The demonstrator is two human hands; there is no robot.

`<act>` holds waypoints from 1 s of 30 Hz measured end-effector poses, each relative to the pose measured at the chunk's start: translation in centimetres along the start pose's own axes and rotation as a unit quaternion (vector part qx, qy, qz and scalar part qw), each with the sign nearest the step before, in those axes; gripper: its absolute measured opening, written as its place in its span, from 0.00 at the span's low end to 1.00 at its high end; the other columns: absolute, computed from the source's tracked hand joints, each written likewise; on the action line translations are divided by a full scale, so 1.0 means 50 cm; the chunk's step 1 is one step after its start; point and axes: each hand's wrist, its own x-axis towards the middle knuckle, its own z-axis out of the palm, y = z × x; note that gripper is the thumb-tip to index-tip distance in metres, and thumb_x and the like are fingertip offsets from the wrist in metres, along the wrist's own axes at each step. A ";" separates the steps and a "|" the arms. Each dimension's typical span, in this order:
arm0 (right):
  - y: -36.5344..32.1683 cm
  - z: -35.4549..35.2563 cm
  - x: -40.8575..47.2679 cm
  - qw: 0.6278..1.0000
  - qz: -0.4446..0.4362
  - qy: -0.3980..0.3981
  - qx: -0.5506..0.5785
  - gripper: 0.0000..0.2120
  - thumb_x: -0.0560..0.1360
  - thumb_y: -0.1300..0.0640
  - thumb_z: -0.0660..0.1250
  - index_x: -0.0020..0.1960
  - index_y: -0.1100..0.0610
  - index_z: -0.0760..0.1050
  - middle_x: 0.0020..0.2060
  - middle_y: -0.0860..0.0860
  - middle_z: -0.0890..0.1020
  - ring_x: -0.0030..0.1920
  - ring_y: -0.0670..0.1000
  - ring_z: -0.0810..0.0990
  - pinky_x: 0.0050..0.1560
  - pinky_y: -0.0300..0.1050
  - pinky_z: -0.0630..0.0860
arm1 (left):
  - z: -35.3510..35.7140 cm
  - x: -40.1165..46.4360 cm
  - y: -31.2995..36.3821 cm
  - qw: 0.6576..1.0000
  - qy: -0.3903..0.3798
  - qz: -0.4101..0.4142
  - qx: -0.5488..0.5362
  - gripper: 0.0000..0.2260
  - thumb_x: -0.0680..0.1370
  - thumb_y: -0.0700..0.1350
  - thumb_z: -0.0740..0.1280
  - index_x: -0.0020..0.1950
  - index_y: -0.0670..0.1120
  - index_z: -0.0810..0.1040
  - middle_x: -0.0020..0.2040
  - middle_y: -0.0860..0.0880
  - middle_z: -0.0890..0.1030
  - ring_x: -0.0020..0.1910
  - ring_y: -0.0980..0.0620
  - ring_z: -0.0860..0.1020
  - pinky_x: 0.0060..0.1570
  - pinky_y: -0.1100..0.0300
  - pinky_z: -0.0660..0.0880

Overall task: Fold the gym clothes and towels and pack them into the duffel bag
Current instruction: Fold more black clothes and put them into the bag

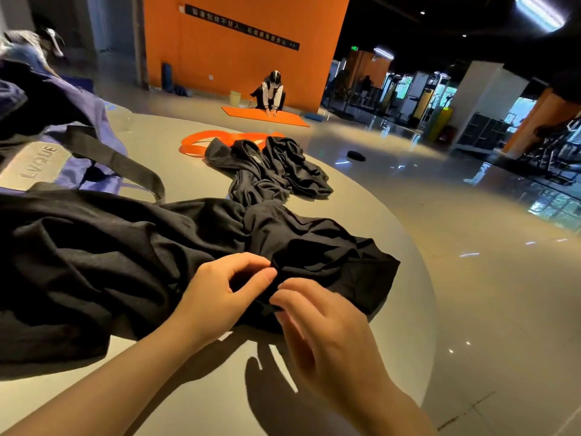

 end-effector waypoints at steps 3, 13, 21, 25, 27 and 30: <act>0.038 -0.018 -0.011 0.991 0.105 0.084 0.027 0.12 0.75 0.53 0.62 0.59 0.50 0.72 0.50 0.47 0.80 0.49 0.45 0.78 0.45 0.45 0.78 | 0.003 -0.003 -0.004 0.997 -0.022 0.027 0.068 0.10 0.70 0.64 0.61 0.48 0.64 0.75 0.44 0.68 0.79 0.50 0.67 0.77 0.49 0.78 0.69; 0.132 0.003 -0.011 0.982 0.180 0.023 -0.047 0.12 0.69 0.59 0.70 0.52 0.51 0.80 0.49 0.48 0.82 0.52 0.54 0.80 0.57 0.56 0.72 | -0.002 -0.002 -0.007 0.997 -0.022 0.049 0.049 0.11 0.72 0.60 0.62 0.45 0.57 0.80 0.42 0.63 0.80 0.46 0.63 0.78 0.48 0.73 0.73; 0.139 -0.007 -0.044 0.966 0.254 -0.054 -0.007 0.22 0.73 0.42 0.66 0.64 0.47 0.71 0.58 0.43 0.77 0.61 0.46 0.74 0.66 0.58 0.69 | -0.002 0.002 -0.004 1.000 -0.014 0.003 0.004 0.02 0.72 0.54 0.69 0.41 0.58 0.79 0.46 0.62 0.80 0.47 0.62 0.79 0.47 0.74 0.72; 0.136 -0.007 -0.052 0.970 0.239 -0.036 -0.012 0.14 0.70 0.59 0.73 0.55 0.50 0.78 0.44 0.45 0.82 0.48 0.48 0.80 0.61 0.62 0.71 | -0.001 0.001 -0.004 1.000 -0.020 -0.009 0.004 0.08 0.76 0.44 0.70 0.40 0.57 0.79 0.44 0.61 0.81 0.47 0.60 0.79 0.47 0.72 0.73; 0.122 -0.012 -0.057 0.980 0.196 0.008 -0.039 0.12 0.66 0.60 0.70 0.47 0.48 0.78 0.38 0.46 0.82 0.41 0.48 0.80 0.50 0.54 0.77 | -0.003 0.001 -0.006 1.000 -0.024 -0.019 -0.007 0.04 0.74 0.50 0.70 0.40 0.55 0.80 0.43 0.60 0.81 0.46 0.59 0.79 0.47 0.70 0.74; 0.093 -0.030 -0.086 0.981 0.178 0.036 -0.061 0.14 0.65 0.58 0.70 0.47 0.45 0.73 0.39 0.44 0.81 0.45 0.44 0.75 0.54 0.41 0.66 | -0.010 0.002 -0.010 1.000 -0.026 -0.005 -0.015 0.10 0.69 0.57 0.65 0.37 0.53 0.80 0.40 0.56 0.81 0.44 0.55 0.79 0.45 0.68 0.75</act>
